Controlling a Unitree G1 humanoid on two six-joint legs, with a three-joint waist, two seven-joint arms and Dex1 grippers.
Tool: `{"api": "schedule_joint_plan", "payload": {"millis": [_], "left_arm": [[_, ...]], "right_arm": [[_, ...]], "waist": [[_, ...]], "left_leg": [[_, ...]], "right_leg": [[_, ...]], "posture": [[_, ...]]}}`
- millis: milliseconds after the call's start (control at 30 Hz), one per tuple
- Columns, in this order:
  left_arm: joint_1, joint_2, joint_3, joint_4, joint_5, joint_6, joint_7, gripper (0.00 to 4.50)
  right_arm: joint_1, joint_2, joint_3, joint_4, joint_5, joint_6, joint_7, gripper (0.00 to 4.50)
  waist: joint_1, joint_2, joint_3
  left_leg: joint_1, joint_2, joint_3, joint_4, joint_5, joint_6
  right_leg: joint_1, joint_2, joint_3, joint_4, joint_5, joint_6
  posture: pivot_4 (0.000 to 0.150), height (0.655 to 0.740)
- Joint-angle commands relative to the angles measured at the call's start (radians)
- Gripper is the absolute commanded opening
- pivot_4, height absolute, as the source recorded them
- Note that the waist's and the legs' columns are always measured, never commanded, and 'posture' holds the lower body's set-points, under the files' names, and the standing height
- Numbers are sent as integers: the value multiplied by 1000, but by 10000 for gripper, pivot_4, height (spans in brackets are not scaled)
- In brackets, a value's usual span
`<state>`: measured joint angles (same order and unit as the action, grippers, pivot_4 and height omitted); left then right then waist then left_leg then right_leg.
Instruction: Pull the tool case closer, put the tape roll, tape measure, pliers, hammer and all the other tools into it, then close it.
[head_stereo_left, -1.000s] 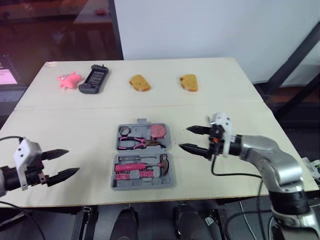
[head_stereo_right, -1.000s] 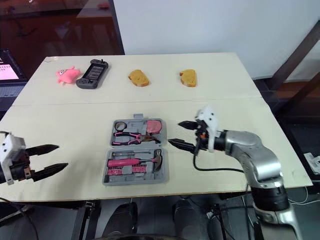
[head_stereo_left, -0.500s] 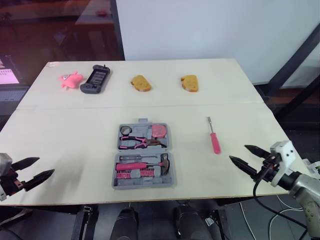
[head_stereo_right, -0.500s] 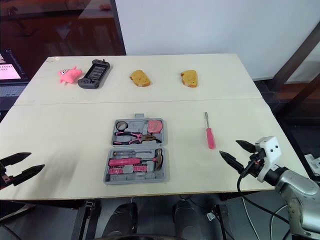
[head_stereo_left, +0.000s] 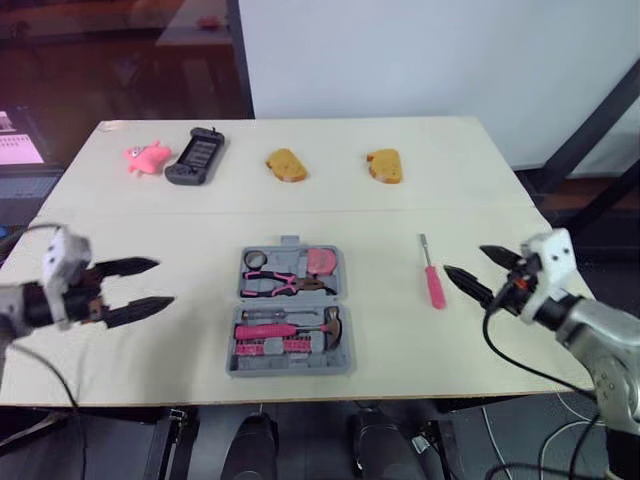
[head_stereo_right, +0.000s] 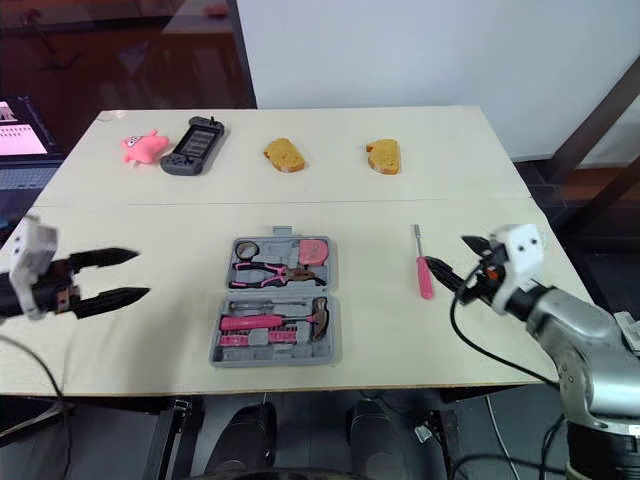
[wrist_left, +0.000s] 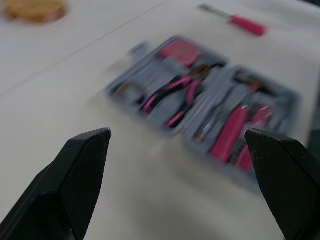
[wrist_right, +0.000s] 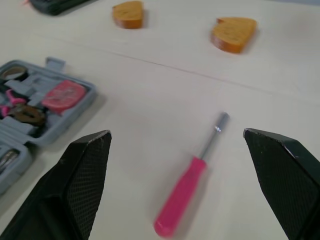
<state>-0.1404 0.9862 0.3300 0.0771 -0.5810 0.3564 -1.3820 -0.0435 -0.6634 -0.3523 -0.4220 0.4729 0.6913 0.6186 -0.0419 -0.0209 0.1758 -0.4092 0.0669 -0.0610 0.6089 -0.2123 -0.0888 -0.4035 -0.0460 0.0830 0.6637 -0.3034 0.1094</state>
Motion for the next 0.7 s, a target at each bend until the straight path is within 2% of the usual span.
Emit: {"api": "schedule_joint_plan", "payload": {"millis": [33,133,233,333,400,533,700], "left_arm": [[-35,41,-58,-107,-31,72,-46,45000],[-43,44,-100,-161,-20,80,-50,45000],[-40,33,-119,-251,-33,102,-14,45000],[-15,31,-100,-311,-41,120,21,45000],[-3,26,-89,-336,-43,127,45,45000],[74,3,-38,-434,-60,152,120,45000],[173,-38,28,-552,-96,202,222,45000]], "right_arm": [[-30,-61,57,-91,-46,200,-123,44637],[-97,-67,75,-101,-41,307,-181,44637],[-281,-48,97,-13,-11,558,-240,44637],[-418,-30,145,70,-19,678,-267,44637],[-464,-24,166,112,-25,717,-273,44637],[-573,37,232,311,-70,745,-311,44637],[-622,66,310,506,-133,654,-315,44637]], "waist": [[-4,1,0],[-6,3,2],[-10,4,9],[-9,3,10],[-6,2,10],[-3,3,11],[-4,3,13]], "left_leg": [[0,0,0,0,0,0],[0,0,0,-2,0,1],[0,0,0,-2,0,1],[0,0,0,0,0,1],[0,0,0,0,0,1],[-2,0,0,0,0,1],[-2,0,0,0,0,1]], "right_leg": [[0,0,0,0,0,1],[-2,0,1,0,0,2],[-3,1,1,1,0,1],[-2,1,2,1,0,-1],[-2,1,2,1,0,0],[-3,1,2,0,0,1],[-3,1,1,0,1,4]], "posture": [[1500,7400],[1500,7400],[1500,7400],[1500,7400],[1500,7400],[1500,7400],[1500,7400]]}}
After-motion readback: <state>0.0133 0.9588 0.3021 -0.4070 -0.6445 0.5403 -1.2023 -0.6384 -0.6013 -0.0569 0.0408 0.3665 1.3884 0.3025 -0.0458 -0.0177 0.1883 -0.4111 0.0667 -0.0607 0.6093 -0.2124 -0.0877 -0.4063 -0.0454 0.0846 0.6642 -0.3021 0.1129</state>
